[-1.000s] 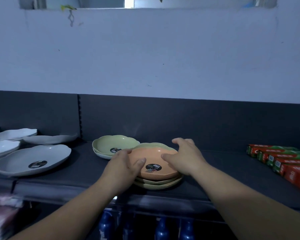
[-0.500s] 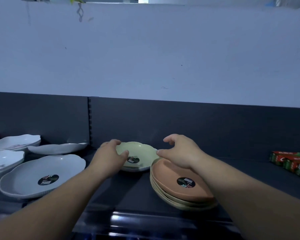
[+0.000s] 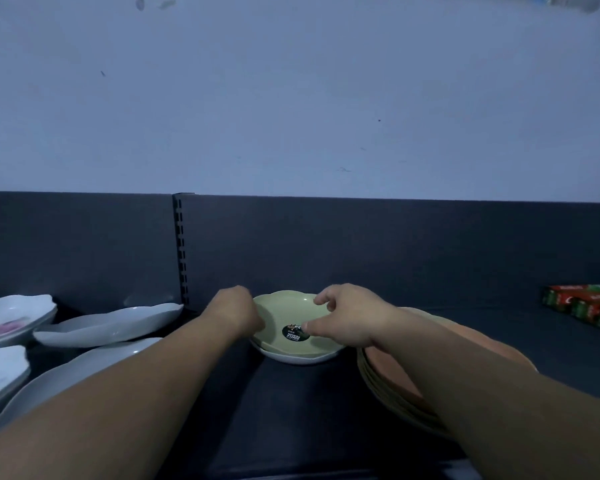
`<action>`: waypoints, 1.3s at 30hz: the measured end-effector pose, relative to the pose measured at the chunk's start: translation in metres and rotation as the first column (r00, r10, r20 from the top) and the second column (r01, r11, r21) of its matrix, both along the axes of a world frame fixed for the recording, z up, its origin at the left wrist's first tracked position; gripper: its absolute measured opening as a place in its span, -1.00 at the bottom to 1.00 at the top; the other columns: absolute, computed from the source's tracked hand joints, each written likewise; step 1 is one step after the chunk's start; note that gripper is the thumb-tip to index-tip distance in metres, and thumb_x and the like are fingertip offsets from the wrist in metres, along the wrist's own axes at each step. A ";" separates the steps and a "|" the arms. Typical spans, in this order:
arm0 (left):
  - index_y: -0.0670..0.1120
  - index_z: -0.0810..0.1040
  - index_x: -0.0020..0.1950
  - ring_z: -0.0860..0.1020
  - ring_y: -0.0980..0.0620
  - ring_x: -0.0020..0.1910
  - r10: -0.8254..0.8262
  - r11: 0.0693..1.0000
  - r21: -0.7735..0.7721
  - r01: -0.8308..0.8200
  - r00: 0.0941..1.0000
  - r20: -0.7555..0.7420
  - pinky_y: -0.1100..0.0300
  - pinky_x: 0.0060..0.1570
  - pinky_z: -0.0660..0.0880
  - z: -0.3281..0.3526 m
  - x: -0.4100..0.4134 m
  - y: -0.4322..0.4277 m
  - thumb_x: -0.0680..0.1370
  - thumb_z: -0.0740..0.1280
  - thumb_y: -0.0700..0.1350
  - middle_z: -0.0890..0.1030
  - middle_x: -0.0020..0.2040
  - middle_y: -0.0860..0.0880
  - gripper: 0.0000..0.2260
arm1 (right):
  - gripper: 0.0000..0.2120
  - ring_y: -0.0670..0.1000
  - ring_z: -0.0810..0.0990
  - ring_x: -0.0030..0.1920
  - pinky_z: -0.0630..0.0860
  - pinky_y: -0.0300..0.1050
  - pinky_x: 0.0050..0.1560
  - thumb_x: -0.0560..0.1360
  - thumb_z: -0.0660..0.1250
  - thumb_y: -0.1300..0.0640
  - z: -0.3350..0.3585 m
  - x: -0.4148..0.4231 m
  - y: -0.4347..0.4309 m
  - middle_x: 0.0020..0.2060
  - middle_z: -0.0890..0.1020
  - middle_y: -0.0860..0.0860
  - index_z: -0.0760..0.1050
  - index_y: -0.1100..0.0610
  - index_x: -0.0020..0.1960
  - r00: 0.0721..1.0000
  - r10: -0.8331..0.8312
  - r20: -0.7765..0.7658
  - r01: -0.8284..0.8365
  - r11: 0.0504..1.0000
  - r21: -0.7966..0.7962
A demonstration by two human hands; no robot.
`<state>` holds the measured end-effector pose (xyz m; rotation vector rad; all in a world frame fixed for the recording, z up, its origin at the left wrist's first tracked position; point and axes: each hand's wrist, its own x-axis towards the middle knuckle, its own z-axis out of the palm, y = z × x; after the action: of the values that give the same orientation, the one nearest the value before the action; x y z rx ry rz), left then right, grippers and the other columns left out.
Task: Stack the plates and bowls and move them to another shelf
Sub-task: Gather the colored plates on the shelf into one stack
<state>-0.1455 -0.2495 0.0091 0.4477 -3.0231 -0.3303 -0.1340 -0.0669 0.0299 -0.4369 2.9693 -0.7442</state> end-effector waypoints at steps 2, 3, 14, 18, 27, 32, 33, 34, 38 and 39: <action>-0.19 0.55 0.03 0.60 -0.07 0.05 -0.004 1.000 -0.024 0.004 0.999 0.033 0.19 -0.17 0.44 0.001 -0.003 -0.001 0.49 0.36 -0.04 0.63 0.05 -0.12 -0.76 | -0.35 0.01 0.45 0.34 0.40 -0.08 0.33 0.40 0.45 -0.18 -0.002 0.000 -0.003 0.35 0.47 -0.06 0.39 -0.04 0.43 1.000 -0.016 0.005 0.016 1.000 0.007; -0.19 0.56 0.05 0.60 -0.07 0.07 -0.006 0.999 -0.039 0.008 0.998 0.056 0.20 -0.14 0.47 0.001 -0.005 -0.002 0.49 0.35 -0.04 0.63 0.06 -0.11 -0.75 | -0.35 0.01 0.45 0.35 0.40 -0.08 0.33 0.41 0.45 -0.18 -0.003 0.000 -0.004 0.35 0.47 -0.05 0.39 -0.03 0.43 1.000 -0.024 0.004 0.024 1.000 0.009; -0.20 0.52 0.10 0.56 -0.16 0.04 -0.025 0.983 0.175 0.059 0.981 -0.191 0.14 -0.15 0.43 -0.003 -0.012 -0.021 0.47 0.22 -0.27 0.60 0.11 -0.19 -0.77 | -0.36 0.03 0.44 0.36 0.39 -0.11 0.33 0.42 0.42 -0.21 -0.009 0.000 -0.015 0.38 0.47 -0.04 0.39 -0.03 0.44 0.997 -0.078 -0.012 0.079 0.996 0.040; -0.10 0.46 0.33 0.52 -0.13 0.08 -0.027 0.931 0.324 0.170 0.915 -0.403 0.13 0.02 0.46 0.003 0.001 -0.027 0.47 0.17 -0.33 0.57 0.19 -0.16 -0.56 | -0.36 0.02 0.44 0.36 0.40 -0.15 0.29 0.43 0.43 -0.14 -0.007 -0.003 -0.017 0.39 0.46 -0.03 0.36 -0.04 0.45 0.993 -0.110 -0.044 0.110 0.994 -0.006; 0.07 0.45 0.37 0.51 -0.07 0.10 -0.024 0.901 0.337 0.273 0.806 -0.591 0.27 -0.02 0.38 0.017 0.023 -0.036 0.49 0.19 -0.29 0.53 0.19 -0.11 -0.51 | -0.25 0.04 0.06 0.55 0.16 -0.07 0.48 0.40 0.45 -0.05 -0.001 -0.009 -0.023 0.58 0.06 -0.03 0.24 -0.06 0.52 0.945 -0.174 -0.278 0.154 0.984 -0.093; 0.04 0.46 0.36 0.51 -0.02 0.03 0.009 0.885 0.359 0.296 0.761 -0.649 0.31 0.01 0.35 0.027 0.031 -0.032 0.53 0.20 -0.26 0.53 0.25 -0.08 -0.57 | -0.24 0.00 -0.15 0.57 0.06 -0.06 0.51 0.41 0.45 0.00 0.007 -0.002 -0.017 0.59 -0.05 -0.08 0.21 -0.07 0.53 0.898 -0.169 -0.406 0.132 0.984 -0.117; 0.02 0.47 0.37 0.52 -0.02 0.08 0.020 0.885 0.364 0.291 0.757 -0.653 0.32 0.04 0.33 0.029 0.034 -0.029 0.54 0.20 -0.25 0.53 0.26 -0.07 -0.59 | -0.24 0.00 -0.15 0.58 0.09 -0.06 0.49 0.41 0.45 0.02 0.009 -0.001 -0.013 0.59 -0.07 -0.10 0.21 -0.07 0.53 0.894 -0.181 -0.409 0.133 0.981 -0.143; 0.01 0.47 0.37 0.52 -0.03 0.11 0.025 0.885 0.365 0.290 0.752 -0.659 0.32 0.06 0.33 0.030 0.037 -0.026 0.55 0.20 -0.24 0.54 0.26 -0.06 -0.60 | -0.24 0.01 -0.11 0.58 0.14 -0.07 0.46 0.41 0.45 0.04 0.011 0.001 -0.008 0.59 -0.09 -0.11 0.20 -0.06 0.53 0.895 -0.193 -0.402 0.133 0.976 -0.173; -0.02 0.47 0.36 0.53 -0.01 0.08 0.010 0.878 0.361 0.314 0.742 -0.670 0.28 0.09 0.34 0.033 0.046 0.000 0.56 0.25 -0.17 0.56 0.23 -0.03 -0.64 | -0.24 0.00 0.18 0.52 0.27 -0.21 0.28 0.41 0.45 0.10 0.022 0.009 0.022 0.59 -0.03 -0.08 0.21 -0.03 0.53 0.907 -0.235 -0.349 0.152 0.956 -0.250; -0.01 0.47 0.36 0.52 0.02 0.11 0.005 0.873 0.366 0.324 0.743 -0.670 0.30 0.10 0.32 0.033 0.048 0.009 0.55 0.27 -0.14 0.56 0.23 -0.02 -0.63 | -0.26 -0.01 0.22 0.51 0.25 -0.24 0.23 0.41 0.45 0.11 0.024 0.011 0.031 0.59 0.01 -0.06 0.23 -0.02 0.53 0.907 -0.240 -0.347 0.155 0.954 -0.256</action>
<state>-0.0978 -0.2410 0.0422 0.0407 -2.2596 -1.0024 -0.1229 -0.0360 0.0541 -0.3175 3.3377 -1.1439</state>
